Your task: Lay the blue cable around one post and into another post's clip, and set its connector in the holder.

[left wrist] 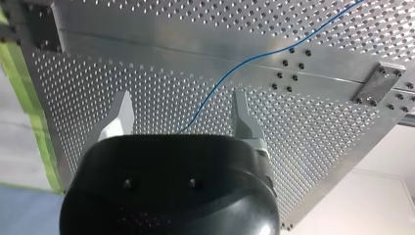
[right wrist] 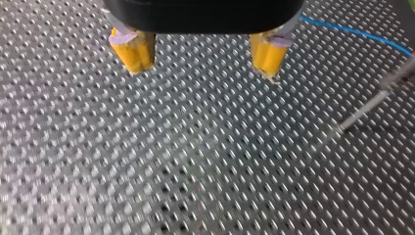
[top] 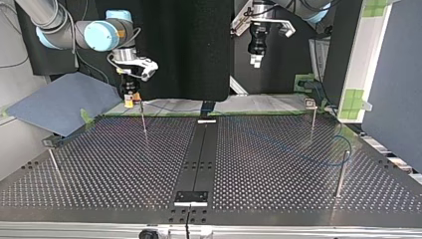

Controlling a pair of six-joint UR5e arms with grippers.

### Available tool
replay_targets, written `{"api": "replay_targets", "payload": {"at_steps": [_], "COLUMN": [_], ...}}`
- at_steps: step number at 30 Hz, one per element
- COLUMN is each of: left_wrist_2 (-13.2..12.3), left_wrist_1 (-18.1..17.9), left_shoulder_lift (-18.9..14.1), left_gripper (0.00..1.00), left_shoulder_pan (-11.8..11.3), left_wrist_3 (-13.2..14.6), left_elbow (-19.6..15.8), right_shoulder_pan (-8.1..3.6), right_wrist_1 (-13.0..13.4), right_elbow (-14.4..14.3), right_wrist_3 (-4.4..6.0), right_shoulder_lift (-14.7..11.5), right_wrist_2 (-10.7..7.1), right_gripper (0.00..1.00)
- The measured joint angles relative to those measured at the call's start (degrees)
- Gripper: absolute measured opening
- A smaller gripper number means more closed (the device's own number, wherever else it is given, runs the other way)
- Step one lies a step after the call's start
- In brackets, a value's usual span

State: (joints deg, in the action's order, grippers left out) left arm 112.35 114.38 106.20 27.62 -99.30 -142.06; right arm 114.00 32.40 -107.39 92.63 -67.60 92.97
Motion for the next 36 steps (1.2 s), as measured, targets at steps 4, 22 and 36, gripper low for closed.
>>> {"api": "replay_targets", "payload": {"at_steps": [4, 22, 36], "left_wrist_2": [0.7, 2.6, 2.8], "left_wrist_1": [0.0, 0.3, 0.5], "left_shoulder_lift": [0.0, 0.0, 0.0], "left_gripper": [1.00, 1.00, 1.00], "left_shoulder_pan": [0.0, -0.7, -1.6], "left_wrist_3": [1.0, 2.6, 3.0], "left_elbow": [0.1, 0.2, 0.2], "right_shoulder_pan": [2.19, 11.60, 18.24], "right_wrist_1": [0.4, 0.5, 3.4], "right_elbow": [-0.3, -0.6, -0.9], "right_wrist_3": [0.45, 1.07, 1.57], "right_shoulder_lift": [1.1, 3.5, 8.2], "right_wrist_2": [1.85, 5.65, 6.68], "right_gripper": [1.00, 1.00, 1.00]}}
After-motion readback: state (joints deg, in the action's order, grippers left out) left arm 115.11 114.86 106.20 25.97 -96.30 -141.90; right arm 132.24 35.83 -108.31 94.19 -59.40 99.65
